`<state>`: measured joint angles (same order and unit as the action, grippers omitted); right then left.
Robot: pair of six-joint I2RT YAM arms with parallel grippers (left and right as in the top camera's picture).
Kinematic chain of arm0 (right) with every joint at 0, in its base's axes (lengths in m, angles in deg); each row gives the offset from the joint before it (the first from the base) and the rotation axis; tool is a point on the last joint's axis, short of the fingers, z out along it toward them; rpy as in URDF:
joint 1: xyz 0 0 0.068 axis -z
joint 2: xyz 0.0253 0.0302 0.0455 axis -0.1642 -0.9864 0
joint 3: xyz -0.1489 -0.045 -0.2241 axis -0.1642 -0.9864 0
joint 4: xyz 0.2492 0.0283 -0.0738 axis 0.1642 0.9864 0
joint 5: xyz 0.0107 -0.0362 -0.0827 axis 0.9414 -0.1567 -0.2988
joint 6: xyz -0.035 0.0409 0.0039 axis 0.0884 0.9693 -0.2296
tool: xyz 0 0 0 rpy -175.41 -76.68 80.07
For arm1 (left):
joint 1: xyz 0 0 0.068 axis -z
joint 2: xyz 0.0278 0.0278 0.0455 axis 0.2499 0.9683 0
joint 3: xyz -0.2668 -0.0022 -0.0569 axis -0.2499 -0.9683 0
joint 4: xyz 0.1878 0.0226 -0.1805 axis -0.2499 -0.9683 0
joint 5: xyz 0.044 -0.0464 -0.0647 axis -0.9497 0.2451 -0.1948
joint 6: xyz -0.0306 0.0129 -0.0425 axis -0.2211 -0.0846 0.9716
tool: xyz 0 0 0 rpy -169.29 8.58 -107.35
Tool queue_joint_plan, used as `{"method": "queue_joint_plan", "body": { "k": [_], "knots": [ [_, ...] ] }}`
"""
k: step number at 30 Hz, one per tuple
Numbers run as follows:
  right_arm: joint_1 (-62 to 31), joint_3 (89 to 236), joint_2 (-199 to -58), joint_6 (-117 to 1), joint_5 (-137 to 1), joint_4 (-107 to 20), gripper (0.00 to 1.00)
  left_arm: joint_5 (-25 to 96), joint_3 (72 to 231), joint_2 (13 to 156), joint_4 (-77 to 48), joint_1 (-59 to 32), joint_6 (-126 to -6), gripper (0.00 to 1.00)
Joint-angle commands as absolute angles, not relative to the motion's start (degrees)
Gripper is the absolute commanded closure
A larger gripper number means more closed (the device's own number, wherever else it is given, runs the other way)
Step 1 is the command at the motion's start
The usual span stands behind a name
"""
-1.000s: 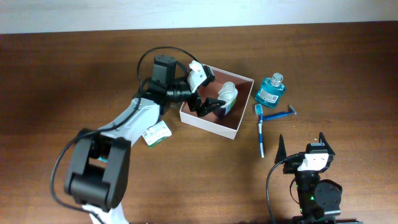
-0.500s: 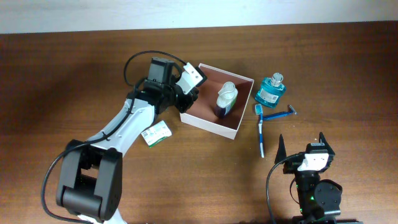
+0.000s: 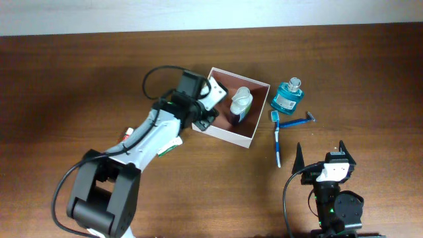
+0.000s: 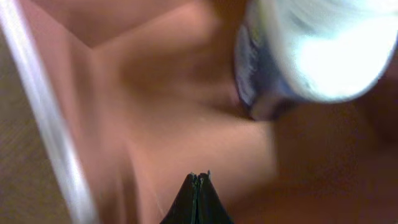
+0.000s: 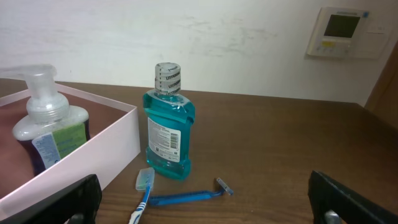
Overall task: Pack container
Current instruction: 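Move the left gripper left toward the green soap bar box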
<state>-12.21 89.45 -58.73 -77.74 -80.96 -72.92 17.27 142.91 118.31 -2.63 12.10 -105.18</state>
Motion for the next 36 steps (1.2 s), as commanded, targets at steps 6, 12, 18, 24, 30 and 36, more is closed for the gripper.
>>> {"method": "queue_joint_plan", "body": {
  "k": [6, 12, 18, 24, 30, 36],
  "knots": [
    [-12.0, 89.2, -58.3, -77.7, -81.0, -72.5, 0.01, 14.0, 143.1, 117.3, -4.9, 12.5, -99.8, 0.99],
    [-12.0, 89.2, -58.3, -77.7, -81.0, -72.5, 0.01, 13.8, 143.1, 117.3, -8.5, 12.5, -94.5, 0.99],
    [-12.0, 89.2, -58.3, -77.7, -81.0, -72.5, 0.01, 13.9, 143.1, 117.3, -11.7, 12.6, -86.8, 0.99],
    [-12.0, 89.2, -58.3, -77.7, -81.0, -72.5, 0.01, 13.8, 143.1, 117.0, -12.4, 13.3, -86.1, 0.99],
    [-12.0, 89.2, -58.3, -77.7, -81.0, -72.5, 0.01, 9.9, 144.4, 113.2, -12.3, 13.2, -83.5, 0.99],
    [-12.0, 89.2, -58.3, -77.7, -81.0, -72.5, 0.01, 7.0, 146.2, 105.9, -12.0, 13.1, -80.2, 0.99]
  ]
}}
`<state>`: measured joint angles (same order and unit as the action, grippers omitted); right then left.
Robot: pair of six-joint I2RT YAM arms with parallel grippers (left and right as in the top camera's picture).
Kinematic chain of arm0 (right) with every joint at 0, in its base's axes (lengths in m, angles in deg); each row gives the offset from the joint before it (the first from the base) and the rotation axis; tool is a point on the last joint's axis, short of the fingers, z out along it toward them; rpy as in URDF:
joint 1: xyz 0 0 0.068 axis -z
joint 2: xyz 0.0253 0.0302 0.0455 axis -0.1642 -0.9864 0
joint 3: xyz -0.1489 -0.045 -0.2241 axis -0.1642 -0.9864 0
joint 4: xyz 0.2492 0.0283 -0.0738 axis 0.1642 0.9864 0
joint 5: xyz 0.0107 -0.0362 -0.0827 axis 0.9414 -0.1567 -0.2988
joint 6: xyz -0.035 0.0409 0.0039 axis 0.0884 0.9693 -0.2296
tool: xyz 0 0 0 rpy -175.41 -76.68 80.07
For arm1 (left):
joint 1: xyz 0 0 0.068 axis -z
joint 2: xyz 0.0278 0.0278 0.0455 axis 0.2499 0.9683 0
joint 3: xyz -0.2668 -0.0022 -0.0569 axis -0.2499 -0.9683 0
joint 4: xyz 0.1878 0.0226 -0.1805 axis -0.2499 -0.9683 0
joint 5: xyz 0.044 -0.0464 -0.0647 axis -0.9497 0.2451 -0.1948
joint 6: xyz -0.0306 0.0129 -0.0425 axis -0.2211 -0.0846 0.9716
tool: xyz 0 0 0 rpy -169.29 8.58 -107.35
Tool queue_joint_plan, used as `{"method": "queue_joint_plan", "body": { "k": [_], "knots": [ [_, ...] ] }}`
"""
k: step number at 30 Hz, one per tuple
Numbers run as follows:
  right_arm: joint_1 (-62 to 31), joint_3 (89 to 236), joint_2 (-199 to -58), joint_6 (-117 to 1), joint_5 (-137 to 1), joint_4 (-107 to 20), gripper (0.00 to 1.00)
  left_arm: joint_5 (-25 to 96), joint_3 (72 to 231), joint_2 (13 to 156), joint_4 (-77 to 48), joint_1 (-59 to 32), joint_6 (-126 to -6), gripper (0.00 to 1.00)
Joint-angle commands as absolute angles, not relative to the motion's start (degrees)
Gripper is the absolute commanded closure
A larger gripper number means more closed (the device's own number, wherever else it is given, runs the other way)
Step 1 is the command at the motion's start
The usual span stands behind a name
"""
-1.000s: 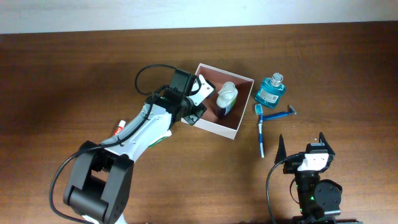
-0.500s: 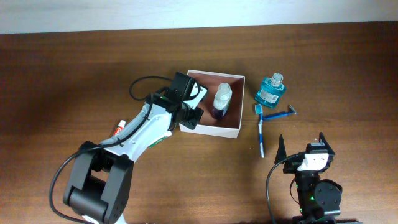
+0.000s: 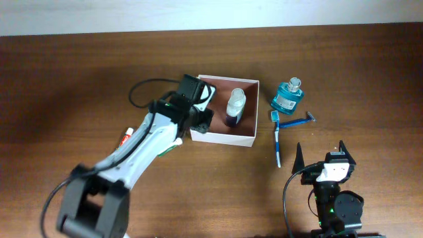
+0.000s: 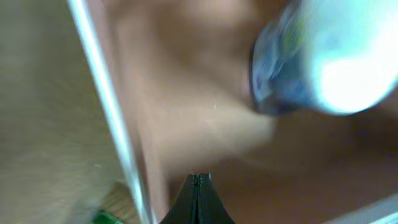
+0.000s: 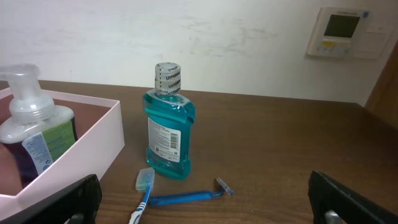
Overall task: Pack container
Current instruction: 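Move the left gripper left toward the green soap bar box, then lower the left gripper and grasp the green soap bar box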
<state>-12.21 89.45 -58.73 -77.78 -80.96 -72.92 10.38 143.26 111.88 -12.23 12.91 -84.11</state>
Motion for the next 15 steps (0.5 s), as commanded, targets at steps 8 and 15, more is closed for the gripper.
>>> {"method": "queue_joint_plan", "body": {
  "k": [8, 15],
  "knots": [
    [-12.0, 89.2, -58.3, -77.7, -81.0, -72.5, 0.02, -11.5, 147.0, 97.3, -19.8, 10.2, -73.4, 0.97],
    [-12.0, 89.2, -58.3, -77.7, -81.0, -72.5, 0.01, -3.2, 146.9, 96.1, -34.1, 3.4, -71.0, 0.64]
  ]
}}
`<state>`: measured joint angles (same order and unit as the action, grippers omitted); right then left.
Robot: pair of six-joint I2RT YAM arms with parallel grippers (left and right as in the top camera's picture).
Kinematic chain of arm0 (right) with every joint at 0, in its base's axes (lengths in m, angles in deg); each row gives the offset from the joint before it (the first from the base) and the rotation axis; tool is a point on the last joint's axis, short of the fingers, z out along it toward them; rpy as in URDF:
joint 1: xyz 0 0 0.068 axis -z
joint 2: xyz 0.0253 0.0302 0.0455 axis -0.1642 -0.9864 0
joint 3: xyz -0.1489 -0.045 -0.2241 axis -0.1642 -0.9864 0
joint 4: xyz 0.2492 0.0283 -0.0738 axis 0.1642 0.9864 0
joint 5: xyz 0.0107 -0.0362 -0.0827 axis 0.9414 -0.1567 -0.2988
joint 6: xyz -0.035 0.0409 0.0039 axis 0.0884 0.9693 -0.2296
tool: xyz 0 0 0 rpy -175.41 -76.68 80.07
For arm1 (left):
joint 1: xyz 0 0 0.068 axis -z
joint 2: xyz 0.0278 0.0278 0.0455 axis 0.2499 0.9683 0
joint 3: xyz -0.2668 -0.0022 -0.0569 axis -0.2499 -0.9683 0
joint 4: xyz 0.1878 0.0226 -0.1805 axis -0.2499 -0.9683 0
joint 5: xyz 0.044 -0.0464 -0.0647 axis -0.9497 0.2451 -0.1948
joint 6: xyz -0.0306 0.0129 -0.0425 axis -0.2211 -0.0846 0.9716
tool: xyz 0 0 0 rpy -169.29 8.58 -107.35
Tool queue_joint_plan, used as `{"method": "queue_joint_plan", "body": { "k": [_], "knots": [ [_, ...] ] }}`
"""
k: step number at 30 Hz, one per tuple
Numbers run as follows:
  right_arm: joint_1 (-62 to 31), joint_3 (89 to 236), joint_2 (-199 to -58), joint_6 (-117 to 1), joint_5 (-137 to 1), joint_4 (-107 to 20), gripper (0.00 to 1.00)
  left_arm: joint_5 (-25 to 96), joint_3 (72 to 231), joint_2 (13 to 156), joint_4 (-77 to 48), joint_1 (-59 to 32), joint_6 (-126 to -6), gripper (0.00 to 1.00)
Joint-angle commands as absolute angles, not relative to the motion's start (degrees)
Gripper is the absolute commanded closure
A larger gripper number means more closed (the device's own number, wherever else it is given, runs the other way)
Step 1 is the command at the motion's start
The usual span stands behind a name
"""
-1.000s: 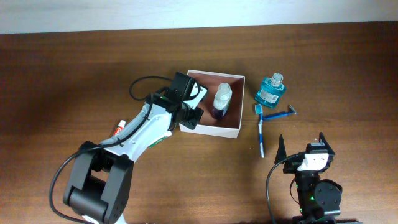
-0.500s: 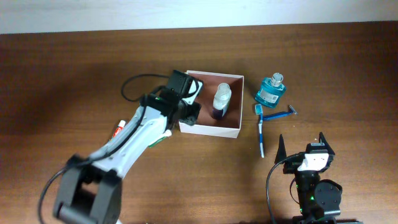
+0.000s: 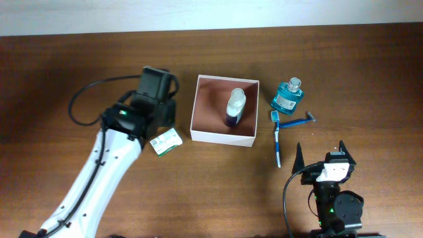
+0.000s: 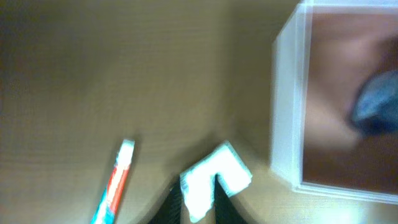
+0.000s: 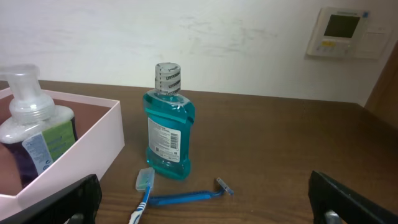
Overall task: Pack container
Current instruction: 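Lower the left gripper and grasp the green soap bar box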
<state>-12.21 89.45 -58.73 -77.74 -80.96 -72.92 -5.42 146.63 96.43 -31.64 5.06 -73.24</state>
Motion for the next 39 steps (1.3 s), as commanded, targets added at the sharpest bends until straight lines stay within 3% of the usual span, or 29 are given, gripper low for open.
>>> {"method": "queue_joint_plan", "body": {
  "k": [1, 3, 12, 32, 39],
  "knots": [
    [-12.0, 89.2, -58.3, -77.7, -81.0, -72.5, 0.01, -3.6, 146.9, 96.1, -35.7, 2.8, -71.0, 0.42],
    [-12.0, 89.2, -58.3, -77.7, -81.0, -72.5, 0.01, -3.8, 146.8, 96.1, -37.6, 1.4, -71.0, 0.01],
    [-12.0, 89.2, -58.3, -77.7, -81.0, -72.5, 0.01, 3.2, 140.9, 96.1, -36.4, -4.2, -71.9, 0.02],
    [-12.0, 89.2, -58.3, -77.7, -81.0, -72.5, 0.01, 16.5, 126.9, 101.7, -14.5, -4.2, -122.4, 0.01],
    [-12.0, 89.2, -58.3, -77.7, -81.0, -72.5, 0.01, 16.8, 127.0, 111.8, -14.3, -4.2, -127.9, 0.01]
  ]
}}
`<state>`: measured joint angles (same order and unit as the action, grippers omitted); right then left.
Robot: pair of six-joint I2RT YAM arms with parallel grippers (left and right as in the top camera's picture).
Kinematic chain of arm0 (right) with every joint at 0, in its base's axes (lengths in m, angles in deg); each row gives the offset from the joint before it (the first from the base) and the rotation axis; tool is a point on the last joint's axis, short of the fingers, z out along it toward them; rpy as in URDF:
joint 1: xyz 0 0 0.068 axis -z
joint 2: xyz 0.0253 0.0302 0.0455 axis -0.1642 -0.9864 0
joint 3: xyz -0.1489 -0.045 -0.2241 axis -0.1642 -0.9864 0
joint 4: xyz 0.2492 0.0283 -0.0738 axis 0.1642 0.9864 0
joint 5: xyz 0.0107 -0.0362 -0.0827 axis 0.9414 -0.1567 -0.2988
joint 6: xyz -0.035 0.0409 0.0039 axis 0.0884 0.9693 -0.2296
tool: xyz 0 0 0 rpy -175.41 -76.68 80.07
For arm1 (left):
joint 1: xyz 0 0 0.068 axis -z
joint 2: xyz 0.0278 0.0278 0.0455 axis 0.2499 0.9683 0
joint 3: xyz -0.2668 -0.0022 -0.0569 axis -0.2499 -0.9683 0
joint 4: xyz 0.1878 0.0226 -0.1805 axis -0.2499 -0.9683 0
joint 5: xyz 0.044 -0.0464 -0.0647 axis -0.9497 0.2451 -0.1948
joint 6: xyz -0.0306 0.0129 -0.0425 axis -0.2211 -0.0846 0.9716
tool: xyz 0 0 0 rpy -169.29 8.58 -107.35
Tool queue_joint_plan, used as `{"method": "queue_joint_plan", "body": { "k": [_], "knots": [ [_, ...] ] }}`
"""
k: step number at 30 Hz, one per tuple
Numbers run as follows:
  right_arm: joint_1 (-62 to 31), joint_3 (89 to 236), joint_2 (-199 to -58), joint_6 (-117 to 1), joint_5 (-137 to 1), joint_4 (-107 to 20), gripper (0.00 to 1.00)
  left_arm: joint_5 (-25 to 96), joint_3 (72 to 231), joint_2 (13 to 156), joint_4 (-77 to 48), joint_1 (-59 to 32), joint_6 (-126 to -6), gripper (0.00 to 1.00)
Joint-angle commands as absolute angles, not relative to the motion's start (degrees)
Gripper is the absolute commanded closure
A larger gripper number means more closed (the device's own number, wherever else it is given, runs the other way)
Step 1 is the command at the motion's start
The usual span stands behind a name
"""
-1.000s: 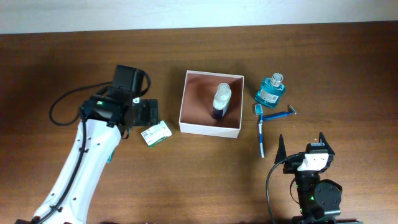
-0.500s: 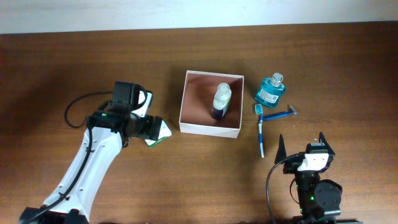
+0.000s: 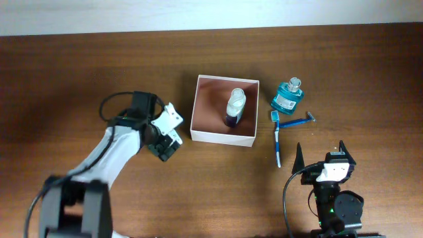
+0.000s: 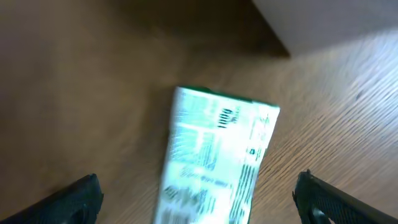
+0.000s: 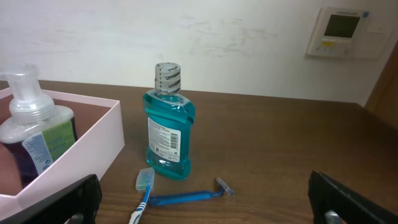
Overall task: Pack container
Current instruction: 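Lower the left gripper and grasp the green soap bar box, then carry the soap bar box into the box and release it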
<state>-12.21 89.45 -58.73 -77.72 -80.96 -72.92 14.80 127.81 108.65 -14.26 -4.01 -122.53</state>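
Observation:
An open white box (image 3: 195, 118) with a brown floor stands mid-table, a soap pump bottle (image 3: 234, 106) upright inside it. My left gripper (image 3: 166, 137) hangs just left of the box, open wide. In the left wrist view a white-and-green packet (image 4: 214, 158) lies flat on the table between its fingers (image 4: 78, 199), untouched, with the box corner (image 4: 323, 25) beyond. To the right of the box are a blue mouthwash bottle (image 3: 287, 96), a toothbrush (image 3: 277, 140) and a blue razor (image 3: 297, 121). My right gripper (image 3: 328, 160) rests open near the front edge.
The right wrist view looks along the table at the mouthwash bottle (image 5: 166, 124), toothbrush (image 5: 142, 198), razor (image 5: 193, 196) and the box wall (image 5: 93, 146), with a white wall and a wall panel (image 5: 344, 31) behind. The table is dark wood.
My left gripper has come down closer to the packet and has gone from nearly shut to wide open, its fingers on either side of the packet. Box, bottles and right arm are unchanged.
First my left gripper was shut inside the box, which sat askew. Then the box sat square and the gripper was by its left wall. After that the gripper was outside, left of the box, above the packet and a toothpaste tube. Now it straddles the packet, open.

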Motion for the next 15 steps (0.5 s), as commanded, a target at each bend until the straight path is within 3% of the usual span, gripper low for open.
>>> {"method": "queue_joint_plan", "body": {
  "k": [1, 10, 12, 15],
  "knots": [
    [-12.0, 89.2, -58.3, -77.7, -81.0, -72.5, 0.02, 17.2, 126.9, 112.8, -14.3, -4.2, -127.9, 0.01],
    [-12.0, 89.2, -58.3, -77.7, -81.0, -72.5, 0.01, 17.3, 127.0, 115.1, -12.5, -4.2, -127.9, 0.01],
    [-12.0, 89.2, -58.3, -77.7, -81.0, -72.5, 0.01, 17.3, 127.0, 115.1, -12.1, -4.2, -127.9, 0.10],
    [-12.0, 89.2, -58.3, -77.7, -81.0, -72.5, 0.01, 17.3, 127.0, 115.1, -11.7, -4.2, -127.9, 0.35]
  ]
}}
